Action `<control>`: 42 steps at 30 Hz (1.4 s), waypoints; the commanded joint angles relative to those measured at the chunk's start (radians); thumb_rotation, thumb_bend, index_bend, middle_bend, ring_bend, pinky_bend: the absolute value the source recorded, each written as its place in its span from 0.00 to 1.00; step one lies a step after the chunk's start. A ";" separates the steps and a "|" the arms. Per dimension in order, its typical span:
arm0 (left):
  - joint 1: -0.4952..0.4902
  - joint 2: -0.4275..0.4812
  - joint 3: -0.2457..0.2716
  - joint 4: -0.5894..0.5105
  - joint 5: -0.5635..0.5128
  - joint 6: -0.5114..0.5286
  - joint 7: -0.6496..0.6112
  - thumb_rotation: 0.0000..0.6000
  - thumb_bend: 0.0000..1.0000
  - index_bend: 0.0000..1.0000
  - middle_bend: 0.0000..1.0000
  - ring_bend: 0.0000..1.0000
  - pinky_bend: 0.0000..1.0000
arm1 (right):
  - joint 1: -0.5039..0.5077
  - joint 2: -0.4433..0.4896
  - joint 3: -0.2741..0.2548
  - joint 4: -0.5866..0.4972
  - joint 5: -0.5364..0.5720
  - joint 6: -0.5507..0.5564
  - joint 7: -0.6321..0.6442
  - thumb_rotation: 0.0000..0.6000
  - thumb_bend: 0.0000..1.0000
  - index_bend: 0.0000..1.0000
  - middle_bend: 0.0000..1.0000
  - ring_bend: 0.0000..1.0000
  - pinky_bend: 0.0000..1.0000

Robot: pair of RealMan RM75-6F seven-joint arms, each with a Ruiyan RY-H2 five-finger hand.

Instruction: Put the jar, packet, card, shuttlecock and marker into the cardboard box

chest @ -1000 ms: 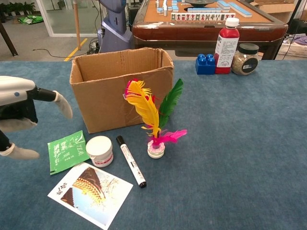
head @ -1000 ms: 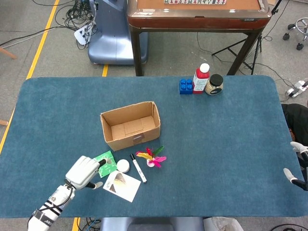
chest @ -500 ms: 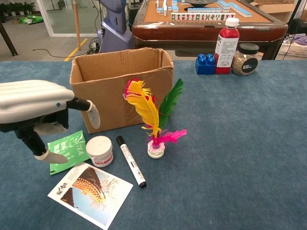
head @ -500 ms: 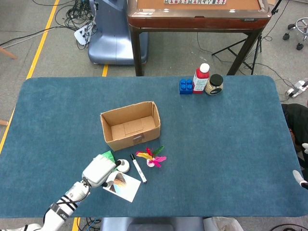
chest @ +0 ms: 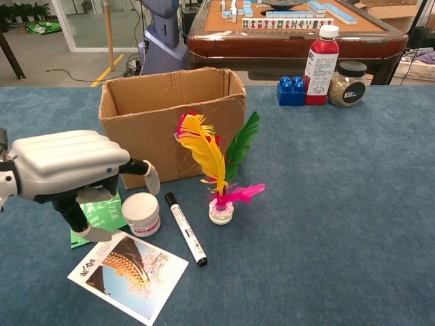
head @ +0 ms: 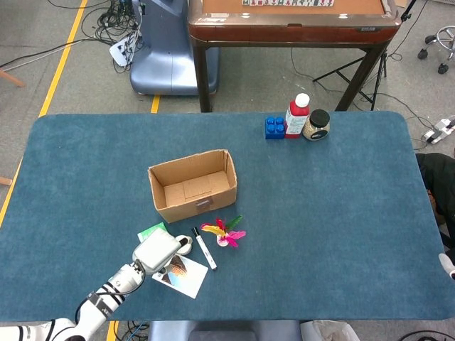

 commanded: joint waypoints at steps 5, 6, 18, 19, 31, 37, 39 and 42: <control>-0.035 -0.020 0.001 0.020 -0.037 -0.027 0.034 1.00 0.13 0.26 1.00 0.98 1.00 | -0.006 -0.003 0.007 -0.002 0.006 0.013 -0.008 1.00 0.19 0.26 0.35 0.26 0.39; -0.042 -0.025 -0.001 0.026 -0.045 -0.030 0.038 1.00 0.13 0.26 1.00 0.97 1.00 | -0.008 -0.002 0.009 -0.002 0.006 0.018 0.000 1.00 0.19 0.26 0.35 0.26 0.39; -0.070 -0.076 0.014 0.118 -0.009 -0.029 -0.004 1.00 0.13 0.26 0.99 0.96 1.00 | -0.025 0.007 0.022 0.008 0.013 0.043 0.046 1.00 0.19 0.26 0.35 0.26 0.39; -0.072 -0.078 0.015 0.125 -0.007 -0.029 -0.008 1.00 0.13 0.27 0.99 0.95 1.00 | -0.026 0.008 0.023 0.009 0.014 0.044 0.048 1.00 0.19 0.26 0.35 0.26 0.39; -0.082 -0.089 0.028 0.173 -0.049 -0.033 0.007 1.00 0.13 0.24 0.98 0.94 1.00 | -0.028 0.010 0.027 0.010 0.016 0.040 0.055 1.00 0.19 0.26 0.35 0.26 0.39; -0.085 -0.094 0.026 0.186 -0.078 -0.030 0.004 1.00 0.13 0.26 0.98 0.94 1.00 | -0.026 0.010 0.028 0.009 0.017 0.034 0.054 1.00 0.19 0.26 0.35 0.26 0.39; -0.085 -0.097 0.027 0.192 -0.081 -0.028 0.000 1.00 0.13 0.28 0.98 0.94 1.00 | -0.027 0.011 0.028 0.008 0.016 0.033 0.054 1.00 0.19 0.26 0.35 0.26 0.39; -0.086 -0.099 0.032 0.196 -0.084 -0.030 -0.007 1.00 0.13 0.30 0.98 0.94 1.00 | -0.027 0.011 0.029 0.009 0.016 0.031 0.056 1.00 0.19 0.26 0.35 0.26 0.39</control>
